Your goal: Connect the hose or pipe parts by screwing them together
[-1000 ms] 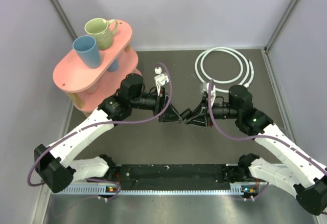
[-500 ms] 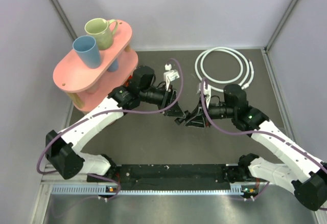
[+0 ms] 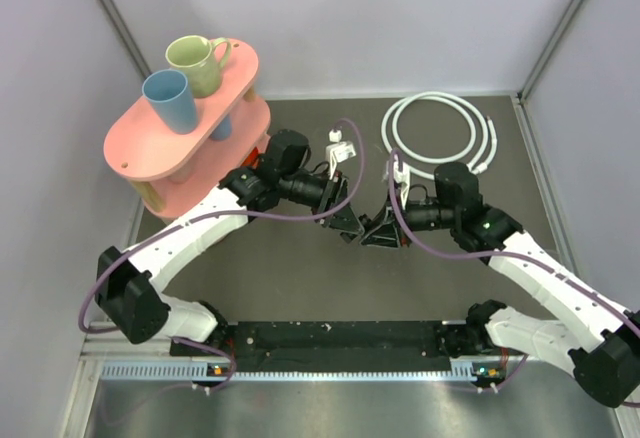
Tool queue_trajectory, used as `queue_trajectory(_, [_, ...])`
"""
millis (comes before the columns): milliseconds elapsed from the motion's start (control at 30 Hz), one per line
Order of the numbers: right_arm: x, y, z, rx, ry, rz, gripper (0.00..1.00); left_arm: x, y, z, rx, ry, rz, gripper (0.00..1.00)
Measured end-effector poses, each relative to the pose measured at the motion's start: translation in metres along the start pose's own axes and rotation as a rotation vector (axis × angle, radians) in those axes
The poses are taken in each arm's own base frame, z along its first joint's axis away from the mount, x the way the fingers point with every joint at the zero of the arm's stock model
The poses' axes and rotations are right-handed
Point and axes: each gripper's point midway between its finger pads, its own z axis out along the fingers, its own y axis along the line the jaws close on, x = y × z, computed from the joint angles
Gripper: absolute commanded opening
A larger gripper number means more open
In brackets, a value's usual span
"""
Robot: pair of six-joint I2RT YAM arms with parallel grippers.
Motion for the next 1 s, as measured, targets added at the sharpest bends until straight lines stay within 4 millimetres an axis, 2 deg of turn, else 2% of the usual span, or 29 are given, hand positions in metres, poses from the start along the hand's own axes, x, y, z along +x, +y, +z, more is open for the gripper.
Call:
queue_trajectory(133, [0.002,-0.002,0.001,0.003,0.009,0.010,0.00,0.003,0.006,0.004,0.002,0.017,-0.020,0.36])
queue_trajectory(267, [0.008,-0.005,0.003,0.009,0.030,0.034,0.00,0.005,0.008,0.006,0.004,0.028,-0.025,0.02])
queue_trajectory(300, [0.009,-0.005,0.003,0.009,0.032,0.036,0.00,0.005,0.008,0.006,0.006,0.029,-0.024,0.00])
queue_trajectory(367, [0.010,-0.006,0.003,0.017,0.037,0.040,0.06,0.006,0.009,0.006,0.004,0.032,-0.025,0.00])
queue_trajectory(400, [0.010,-0.006,0.002,0.020,0.037,0.040,0.20,0.006,0.010,0.006,0.003,0.031,-0.024,0.00])
queue_trajectory(533, [0.011,-0.010,0.002,0.046,0.039,0.053,0.47,0.004,0.014,0.007,-0.019,0.022,-0.011,0.00])
queue_trajectory(567, [0.010,-0.012,0.002,0.058,0.038,0.059,0.57,0.003,0.018,0.006,-0.037,0.017,-0.013,0.00])
queue_trajectory(633, [0.006,-0.015,0.001,0.083,0.030,0.062,0.63,0.002,0.027,0.004,-0.075,0.002,-0.022,0.00])
queue_trajectory(667, [0.004,-0.016,0.000,0.095,0.025,0.062,0.70,0.001,0.031,0.002,-0.092,-0.006,-0.027,0.00])
queue_trajectory(800, [0.001,-0.023,-0.003,0.152,0.015,0.069,0.81,-0.002,0.055,-0.019,-0.199,-0.067,-0.049,0.00])
queue_trajectory(900, [0.002,-0.032,-0.008,0.225,0.016,0.084,0.84,-0.002,0.071,-0.037,-0.314,-0.117,-0.037,0.00])
queue_trajectory(1000, [-0.003,-0.051,-0.018,0.356,0.017,0.105,0.84,0.003,0.078,-0.047,-0.399,-0.146,-0.013,0.00])
